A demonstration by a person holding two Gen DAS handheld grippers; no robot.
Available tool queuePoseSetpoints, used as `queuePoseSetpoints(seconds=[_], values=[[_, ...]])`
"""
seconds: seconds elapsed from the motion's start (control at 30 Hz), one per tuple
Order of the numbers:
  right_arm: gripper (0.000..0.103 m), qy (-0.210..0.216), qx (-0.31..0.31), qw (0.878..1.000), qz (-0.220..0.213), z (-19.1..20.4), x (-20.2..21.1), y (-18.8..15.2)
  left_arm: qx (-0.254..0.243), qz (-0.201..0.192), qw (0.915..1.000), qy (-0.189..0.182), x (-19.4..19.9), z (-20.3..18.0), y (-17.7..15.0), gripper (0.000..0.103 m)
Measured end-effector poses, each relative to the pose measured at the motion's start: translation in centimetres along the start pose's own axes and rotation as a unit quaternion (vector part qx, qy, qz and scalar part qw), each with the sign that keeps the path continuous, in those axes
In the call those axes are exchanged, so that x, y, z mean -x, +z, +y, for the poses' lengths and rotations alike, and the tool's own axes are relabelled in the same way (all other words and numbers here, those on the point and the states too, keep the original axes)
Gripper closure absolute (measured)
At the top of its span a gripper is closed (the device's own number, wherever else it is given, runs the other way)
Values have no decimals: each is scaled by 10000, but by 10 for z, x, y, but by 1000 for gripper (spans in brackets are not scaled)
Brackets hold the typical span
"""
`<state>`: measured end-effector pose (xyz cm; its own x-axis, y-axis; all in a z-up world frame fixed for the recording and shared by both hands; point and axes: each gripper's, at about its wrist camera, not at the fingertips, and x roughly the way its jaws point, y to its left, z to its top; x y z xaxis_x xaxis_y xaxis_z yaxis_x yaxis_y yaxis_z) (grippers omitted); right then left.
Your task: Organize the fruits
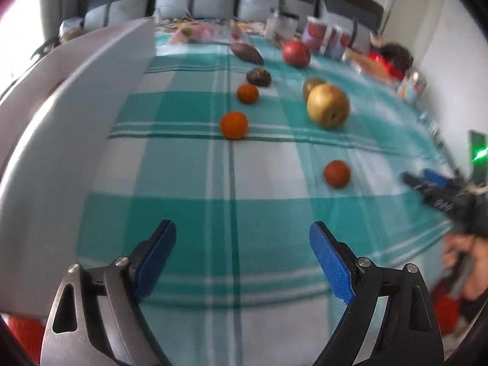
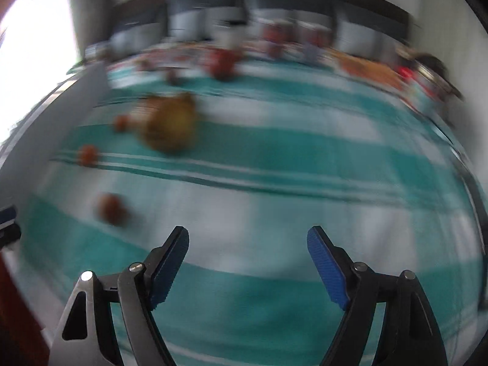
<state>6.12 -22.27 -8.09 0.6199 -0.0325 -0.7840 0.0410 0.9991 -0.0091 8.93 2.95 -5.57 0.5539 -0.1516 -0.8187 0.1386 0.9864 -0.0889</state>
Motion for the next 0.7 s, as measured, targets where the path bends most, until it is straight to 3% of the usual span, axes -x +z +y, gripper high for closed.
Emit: queuePoseSetpoints(seconds=[0.07, 0.2, 0.37, 0.7], values=[[22, -239, -227, 9995, 10, -29, -8, -3, -70, -89, 9998, 168, -14, -1, 7, 13], [14, -448, -561, 9974, 24, -58, -27, 0, 260, -56, 9993, 248, -49, 13, 21, 13], [0, -436, -606, 9972, 102, -54, -39, 7, -9, -228, 9979, 608, -61, 6, 20, 9], [0, -498, -564, 9971, 102, -50, -37, 4, 24, -245, 9981, 569, -62, 8, 19, 8]])
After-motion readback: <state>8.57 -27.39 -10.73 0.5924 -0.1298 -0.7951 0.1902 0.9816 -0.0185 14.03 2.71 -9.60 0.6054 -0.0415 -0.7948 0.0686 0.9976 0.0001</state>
